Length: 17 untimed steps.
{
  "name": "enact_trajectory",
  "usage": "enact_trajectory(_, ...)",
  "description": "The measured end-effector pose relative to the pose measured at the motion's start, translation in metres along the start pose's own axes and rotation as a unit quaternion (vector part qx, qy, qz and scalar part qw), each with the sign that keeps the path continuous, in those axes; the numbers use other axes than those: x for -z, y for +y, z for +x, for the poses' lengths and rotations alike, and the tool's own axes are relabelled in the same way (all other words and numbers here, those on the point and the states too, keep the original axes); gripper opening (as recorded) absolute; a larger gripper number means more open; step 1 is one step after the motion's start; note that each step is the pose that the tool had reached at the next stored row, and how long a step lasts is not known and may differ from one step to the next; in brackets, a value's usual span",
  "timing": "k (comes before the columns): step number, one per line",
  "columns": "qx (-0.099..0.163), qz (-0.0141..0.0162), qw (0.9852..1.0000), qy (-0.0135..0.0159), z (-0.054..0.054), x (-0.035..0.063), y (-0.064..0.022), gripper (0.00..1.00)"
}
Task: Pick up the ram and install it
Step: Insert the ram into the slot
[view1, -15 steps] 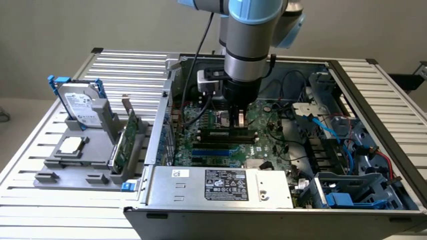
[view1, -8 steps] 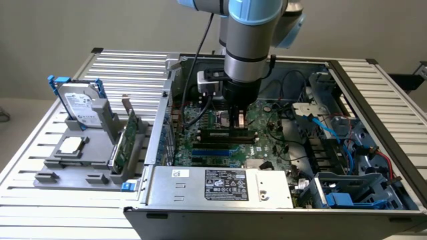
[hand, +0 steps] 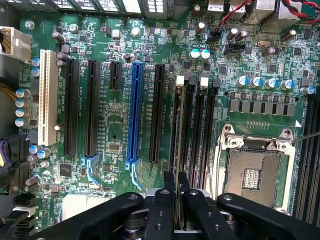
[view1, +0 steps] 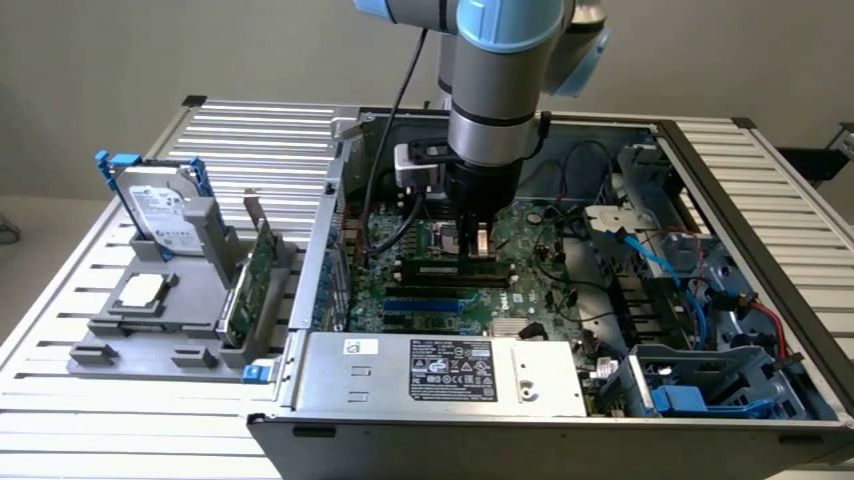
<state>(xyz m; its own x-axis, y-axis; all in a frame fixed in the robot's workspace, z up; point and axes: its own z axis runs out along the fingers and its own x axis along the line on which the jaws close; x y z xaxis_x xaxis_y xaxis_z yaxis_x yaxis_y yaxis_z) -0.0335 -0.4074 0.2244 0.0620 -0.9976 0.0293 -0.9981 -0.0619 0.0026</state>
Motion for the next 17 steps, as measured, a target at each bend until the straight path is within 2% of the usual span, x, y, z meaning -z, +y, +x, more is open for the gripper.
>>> enact_trajectory(8, 0.0, 0.0001, 1.0, 0.0, 0.0001, 0.001, 0.0, 0.14)
enact_trajectory(17, -0.007, -0.0003, 1.0, 0.0015, 0.0009, 0.0011, 0.0001, 0.14)
